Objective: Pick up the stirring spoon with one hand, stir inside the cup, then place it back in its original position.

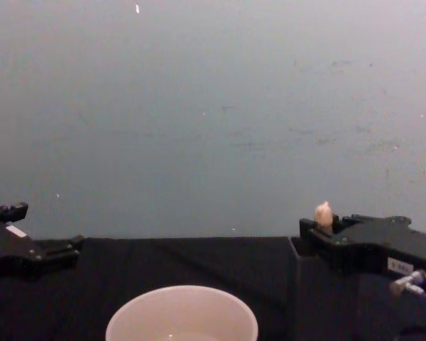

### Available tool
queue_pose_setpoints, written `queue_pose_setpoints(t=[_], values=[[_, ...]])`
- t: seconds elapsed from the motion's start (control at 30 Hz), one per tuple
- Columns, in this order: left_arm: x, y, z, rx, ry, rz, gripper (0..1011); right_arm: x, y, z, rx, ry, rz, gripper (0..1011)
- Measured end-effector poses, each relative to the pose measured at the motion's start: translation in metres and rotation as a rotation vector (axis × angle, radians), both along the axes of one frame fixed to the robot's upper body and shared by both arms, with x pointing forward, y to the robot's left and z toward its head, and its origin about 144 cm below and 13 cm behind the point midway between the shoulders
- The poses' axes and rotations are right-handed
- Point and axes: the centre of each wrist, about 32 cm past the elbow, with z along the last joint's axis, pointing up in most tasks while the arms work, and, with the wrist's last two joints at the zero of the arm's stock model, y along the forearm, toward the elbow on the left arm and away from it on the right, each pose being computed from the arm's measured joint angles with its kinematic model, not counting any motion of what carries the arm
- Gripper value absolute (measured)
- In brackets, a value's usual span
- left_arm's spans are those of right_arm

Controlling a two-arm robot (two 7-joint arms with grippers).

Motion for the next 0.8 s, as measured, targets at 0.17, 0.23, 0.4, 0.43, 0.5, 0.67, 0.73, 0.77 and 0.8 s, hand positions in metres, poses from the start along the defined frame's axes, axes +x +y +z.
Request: queue_pose_setpoints(t=[0.17,0.23,0.4,0.43,0.5,0.67,0.73,0.77,0.8], values=[[0.0000,0.0000,0.0000,0.000,0.000,0.000,1001,0.0000,-0.0002,0.0002,0.002,0.000,0.000,383],[0.0000,0.0000,0.0000,0.000,0.000,0.000,1001,0.0000,-0.0003,0.0003,0.002,-0.001,0.000,421],[0.0000,0.0000,0.0000,0.000,0.000,0.000,1001,0.0000,-0.0005,0.0005,0.003,-0.001,0.001,601],[0.0000,0.0000,0.0000,0.000,0.000,0.000,1001,0.0000,-0.0005,0.0005,0.003,-0.001,0.001,644],[0.0000,0.0000,0.0000,0.000,0.000,0.000,1001,0.0000,-0.0005,0.0005,0.003,-0.001,0.001,684],[0.0000,0.0000,0.0000,0.000,0.000,0.000,1001,0.0000,-0.0005,0.0006,0.004,-0.001,0.001,833],[0.0000,0.0000,0.0000,0.000,0.000,0.000,1001,0.0000,-0.0005,0.0005,0.004,-0.001,0.001,894],[0.0000,0.0000,0.0000,0.000,0.000,0.000,1001,0.0001,-0.0005,0.0006,0.004,-0.001,0.001,918],[0.0000,0.0000,0.0000,0.000,0.000,0.000,1001,0.0000,-0.0005,0.0006,0.004,-0.001,0.001,961]])
